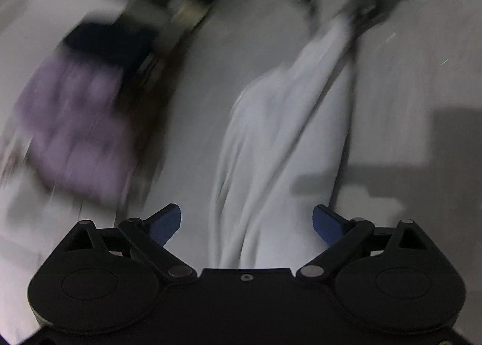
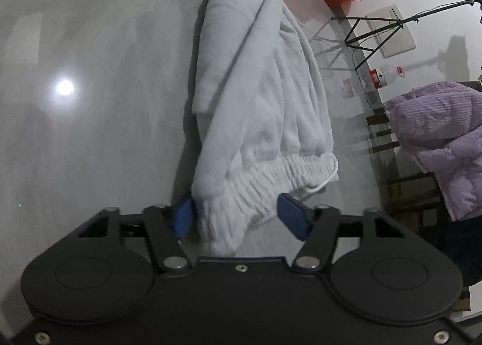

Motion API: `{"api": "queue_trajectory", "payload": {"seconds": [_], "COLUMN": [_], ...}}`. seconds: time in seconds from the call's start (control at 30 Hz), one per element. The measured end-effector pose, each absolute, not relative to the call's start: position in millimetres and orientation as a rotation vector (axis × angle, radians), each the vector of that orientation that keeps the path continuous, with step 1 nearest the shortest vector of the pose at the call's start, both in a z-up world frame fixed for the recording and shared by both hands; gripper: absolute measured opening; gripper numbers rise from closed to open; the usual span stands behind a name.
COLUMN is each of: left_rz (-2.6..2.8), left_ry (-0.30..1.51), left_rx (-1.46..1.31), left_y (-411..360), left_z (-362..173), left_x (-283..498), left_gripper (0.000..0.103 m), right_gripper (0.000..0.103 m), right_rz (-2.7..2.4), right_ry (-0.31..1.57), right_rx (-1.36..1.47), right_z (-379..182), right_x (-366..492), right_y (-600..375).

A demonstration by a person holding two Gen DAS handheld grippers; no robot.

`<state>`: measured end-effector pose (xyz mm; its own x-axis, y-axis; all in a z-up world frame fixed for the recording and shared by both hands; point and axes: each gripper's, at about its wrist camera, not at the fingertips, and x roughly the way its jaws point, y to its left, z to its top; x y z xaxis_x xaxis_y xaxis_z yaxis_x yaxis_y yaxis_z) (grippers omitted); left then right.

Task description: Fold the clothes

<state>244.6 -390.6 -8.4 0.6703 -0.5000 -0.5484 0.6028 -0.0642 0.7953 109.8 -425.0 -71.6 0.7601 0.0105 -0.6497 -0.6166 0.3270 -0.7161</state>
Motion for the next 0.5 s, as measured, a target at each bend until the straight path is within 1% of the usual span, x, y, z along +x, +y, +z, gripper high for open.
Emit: {"api": "queue_trajectory", "payload": {"seconds": [0.03,0.1,0.2,0.23,0.27,0.3,0.33,0.37,0.4,0.43,0.5], "left_rz": [-0.959,-1.04,-1.087,-1.097,-1.114,-1.132,-1.15,-1.169,-1.174,-1.172,-1.159], "left_ry": [0.076,0.052,0.096,0.116,0.153,0.201,0.251,0.318,0.348,0.361,0.418], "left_rx": [1.388,1.439,1.493,1.495,1.488,1.474,1.459,1.418,1.383,1.356,1.238], "left_y": [-412.2,-451.3,-488.8,-494.4,-500.0,-503.6,-506.3,-507.8,-507.0,-505.6,-502.0], "left_z": [-16.8,-34.2,-60.4,-65.2,-67.5,-67.3,-66.3,-62.8,-58.1,-53.2,-34.4], "left_x": [243.7,244.0,257.1,261.6,265.9,269.5,272.7,276.8,279.1,280.6,287.6], "left_gripper": [0.094,0.094,0.093,0.087,0.068,0.053,0.031,0.025,0.022,0.02,0.019], "right_gripper": [0.048,0.042,0.038,0.038,0.037,0.036,0.034,0.032,0.027,0.026,0.025], "right_rz": [0.454,0.475,0.501,0.504,0.509,0.512,0.514,0.515,0.517,0.519,0.519], "right_ry": [0.603,0.583,0.554,0.551,0.545,0.542,0.543,0.542,0.54,0.539,0.538], "right_rx": [-1.182,-1.189,-1.196,-1.19,-1.178,-1.168,-1.16,-1.151,-1.139,-1.125,-1.09], "right_z": [-72.3,-73.3,-77.9,-78.8,-80.2,-80.9,-80.7,-79.9,-78.0,-75.4,-67.1], "right_x": [108.7,105.3,100.7,100.0,99.3,98.7,98.5,98.0,97.0,96.4,97.3], "right_y": [-429.4,-435.9,-440.6,-441.2,-442.6,-443.7,-444.4,-445.5,-447.4,-449.4,-452.9]}}
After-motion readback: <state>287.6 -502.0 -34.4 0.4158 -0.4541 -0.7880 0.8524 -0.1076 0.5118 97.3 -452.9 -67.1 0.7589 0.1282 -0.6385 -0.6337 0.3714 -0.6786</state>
